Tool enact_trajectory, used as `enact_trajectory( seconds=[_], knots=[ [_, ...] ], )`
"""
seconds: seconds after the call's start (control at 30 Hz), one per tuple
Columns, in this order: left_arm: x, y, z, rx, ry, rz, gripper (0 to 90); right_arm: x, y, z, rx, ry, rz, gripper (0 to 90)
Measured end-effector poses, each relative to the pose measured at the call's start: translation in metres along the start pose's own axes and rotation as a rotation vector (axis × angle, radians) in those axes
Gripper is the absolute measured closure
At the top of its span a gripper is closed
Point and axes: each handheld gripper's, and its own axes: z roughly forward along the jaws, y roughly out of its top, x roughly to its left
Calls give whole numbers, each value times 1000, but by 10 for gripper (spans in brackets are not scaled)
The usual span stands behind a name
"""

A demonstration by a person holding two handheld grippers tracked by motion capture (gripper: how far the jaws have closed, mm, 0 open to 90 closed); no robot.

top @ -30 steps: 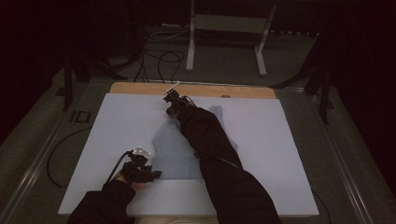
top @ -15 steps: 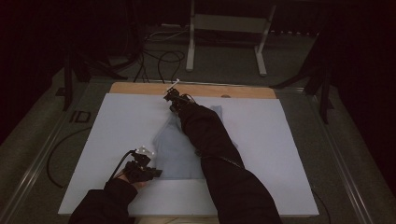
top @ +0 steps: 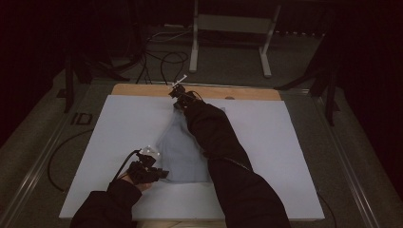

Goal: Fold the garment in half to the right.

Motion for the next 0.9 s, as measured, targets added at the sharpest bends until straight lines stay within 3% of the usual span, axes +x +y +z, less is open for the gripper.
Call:
enact_trajectory(
  seconds=[0.3, 0.9],
  knots=[
    [-13, 14, -6, -29, -13, 35, 869, -7, 3, -23, -40, -8, -1, 872],
    [-46, 45, -8, -28, -35, 135, 870, -30, -7, -72, -101, -24, 20, 872]
  ],
)
